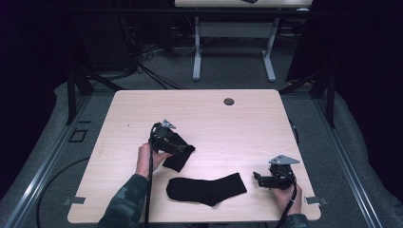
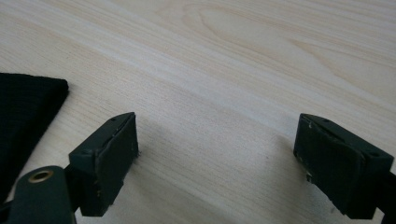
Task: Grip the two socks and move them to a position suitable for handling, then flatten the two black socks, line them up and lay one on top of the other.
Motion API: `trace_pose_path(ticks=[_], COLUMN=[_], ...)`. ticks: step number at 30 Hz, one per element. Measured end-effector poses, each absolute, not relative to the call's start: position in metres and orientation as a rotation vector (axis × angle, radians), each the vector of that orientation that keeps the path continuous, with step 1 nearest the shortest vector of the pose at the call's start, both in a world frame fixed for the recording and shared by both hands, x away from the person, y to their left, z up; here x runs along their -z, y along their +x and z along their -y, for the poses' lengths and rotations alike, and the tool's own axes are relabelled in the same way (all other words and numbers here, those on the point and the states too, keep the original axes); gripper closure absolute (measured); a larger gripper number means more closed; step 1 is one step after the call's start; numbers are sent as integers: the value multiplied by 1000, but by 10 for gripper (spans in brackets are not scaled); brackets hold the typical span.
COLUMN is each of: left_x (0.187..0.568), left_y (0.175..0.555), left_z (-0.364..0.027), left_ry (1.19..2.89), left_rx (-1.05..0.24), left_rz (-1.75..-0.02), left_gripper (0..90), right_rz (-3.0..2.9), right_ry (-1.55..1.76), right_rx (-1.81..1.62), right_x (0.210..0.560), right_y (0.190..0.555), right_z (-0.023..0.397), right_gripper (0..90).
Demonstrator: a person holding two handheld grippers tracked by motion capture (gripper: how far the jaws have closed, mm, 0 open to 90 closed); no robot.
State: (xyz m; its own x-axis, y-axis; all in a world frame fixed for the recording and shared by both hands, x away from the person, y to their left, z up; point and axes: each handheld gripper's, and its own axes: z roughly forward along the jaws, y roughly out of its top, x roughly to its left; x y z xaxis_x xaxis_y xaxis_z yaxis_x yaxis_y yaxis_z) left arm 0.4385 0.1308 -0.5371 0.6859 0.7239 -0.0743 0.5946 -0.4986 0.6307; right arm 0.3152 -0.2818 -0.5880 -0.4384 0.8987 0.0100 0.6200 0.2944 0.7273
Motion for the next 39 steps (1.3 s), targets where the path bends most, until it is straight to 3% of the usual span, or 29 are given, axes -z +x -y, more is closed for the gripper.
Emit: trace_pose_path(ticks=[13, 28, 39], left_x=[559, 563, 562], left_y=[457, 456, 455], left_z=[-125, -124, -124], left_ry=[2323, 2348, 2345], left_rx=[-213, -255, -290], left_rz=[-1025, -1017, -1044], left_gripper=[275, 510, 781], right_rz=[-2166, -2167, -2168], right_ry=[1362, 1361, 1360], right_rx=[-939, -932, -936], right_x=[588, 588, 588], right_y=[315, 315, 315], right_z=[282, 282, 282], right_gripper=[138, 144, 145])
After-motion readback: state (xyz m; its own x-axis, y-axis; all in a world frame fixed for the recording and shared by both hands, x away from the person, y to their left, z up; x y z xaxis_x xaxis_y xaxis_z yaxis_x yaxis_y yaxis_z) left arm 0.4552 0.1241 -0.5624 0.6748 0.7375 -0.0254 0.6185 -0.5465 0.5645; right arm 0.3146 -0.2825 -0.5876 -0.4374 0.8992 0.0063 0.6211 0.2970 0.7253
